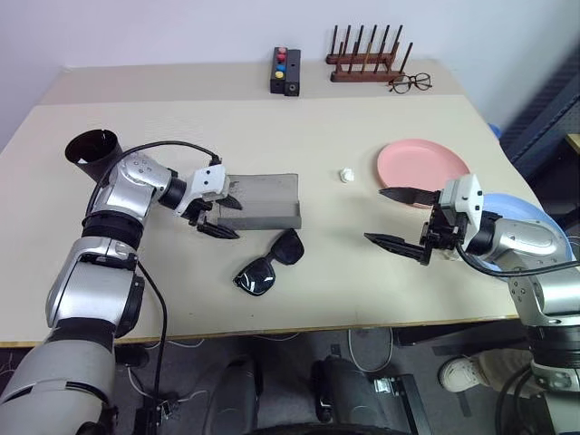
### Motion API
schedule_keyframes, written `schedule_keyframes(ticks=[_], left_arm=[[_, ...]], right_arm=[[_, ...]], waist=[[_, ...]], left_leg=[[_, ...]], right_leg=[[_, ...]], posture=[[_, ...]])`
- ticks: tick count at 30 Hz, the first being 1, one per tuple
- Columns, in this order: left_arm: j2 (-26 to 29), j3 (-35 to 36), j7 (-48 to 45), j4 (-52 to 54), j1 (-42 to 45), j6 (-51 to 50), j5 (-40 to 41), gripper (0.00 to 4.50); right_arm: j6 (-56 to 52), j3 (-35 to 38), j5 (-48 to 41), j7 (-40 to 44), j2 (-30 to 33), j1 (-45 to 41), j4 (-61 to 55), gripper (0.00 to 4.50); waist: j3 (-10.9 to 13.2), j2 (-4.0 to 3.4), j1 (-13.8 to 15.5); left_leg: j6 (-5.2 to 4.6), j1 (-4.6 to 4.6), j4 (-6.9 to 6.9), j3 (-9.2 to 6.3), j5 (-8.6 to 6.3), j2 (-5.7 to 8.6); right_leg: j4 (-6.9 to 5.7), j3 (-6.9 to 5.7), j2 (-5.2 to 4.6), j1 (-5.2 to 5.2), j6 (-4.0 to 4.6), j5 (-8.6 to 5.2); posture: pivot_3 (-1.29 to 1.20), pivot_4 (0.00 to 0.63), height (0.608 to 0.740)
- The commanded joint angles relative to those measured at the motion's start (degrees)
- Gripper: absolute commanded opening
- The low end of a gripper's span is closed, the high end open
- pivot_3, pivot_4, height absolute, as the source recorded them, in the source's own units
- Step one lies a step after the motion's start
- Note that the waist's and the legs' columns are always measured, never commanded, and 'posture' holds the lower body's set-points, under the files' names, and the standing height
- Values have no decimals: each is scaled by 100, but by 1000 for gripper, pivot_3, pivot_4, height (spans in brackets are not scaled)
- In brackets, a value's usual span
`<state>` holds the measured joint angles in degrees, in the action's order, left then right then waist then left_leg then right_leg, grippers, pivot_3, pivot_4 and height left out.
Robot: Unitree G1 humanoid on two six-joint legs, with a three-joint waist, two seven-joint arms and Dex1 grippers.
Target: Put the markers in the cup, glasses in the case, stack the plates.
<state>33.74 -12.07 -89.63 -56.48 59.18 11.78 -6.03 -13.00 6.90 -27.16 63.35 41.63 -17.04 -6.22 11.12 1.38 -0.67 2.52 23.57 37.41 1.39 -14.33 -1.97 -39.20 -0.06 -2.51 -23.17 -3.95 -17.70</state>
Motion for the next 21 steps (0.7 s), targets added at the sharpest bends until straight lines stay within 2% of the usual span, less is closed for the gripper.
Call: schedule_keyframes(ticks=[1, 4, 8, 14, 21], left_arm=[[235, 283, -167, 403, 33, -91, 357, 3933], [435, 353, -282, 827, -24, -374, 709, 3933], [827, 253, -287, 1909, -268, -1119, 1445, 3933], [1186, 381, -222, 4418, -1249, -3345, 2640, 3933], [1064, 832, 866, 6509, -2343, -5646, 3936, 3933]], right_arm=[[123, 22, -2, 30, -6, -108, -40, 4500], [118, -1, 1, 37, -3, -168, -1, 4500], [113, -37, 8, 41, -4, -261, 52, 4500], [148, -105, 42, 78, -8, -392, 277, 4500], [69, -115, -50, 287, 20, -316, 323, 4500]], waist=[[0, 0, 1], [0, -1, -3], [-1, -1, -11], [-2, -4, -8], [-2, -4, -8]], left_leg=[[0, 0, 0, 0, 0, 0], [0, 0, 0, 0, 0, 0], [0, 0, -1, -1, 0, -4], [0, -1, 3, -4, 0, -7], [0, -2, 9, -16, 0, -10]], right_leg=[[0, 0, 0, 0, 0, 0], [-1, 0, 1, 0, 0, 0], [-1, 1, 1, 0, 0, 0], [-4, 4, -2, 1, 0, 0], [-9, 5, 0, 3, 0, 0]], posture=[[0, 150, 740], [0, 150, 740], [0, 150, 740], [0, 150, 740], [0, 150, 740]])
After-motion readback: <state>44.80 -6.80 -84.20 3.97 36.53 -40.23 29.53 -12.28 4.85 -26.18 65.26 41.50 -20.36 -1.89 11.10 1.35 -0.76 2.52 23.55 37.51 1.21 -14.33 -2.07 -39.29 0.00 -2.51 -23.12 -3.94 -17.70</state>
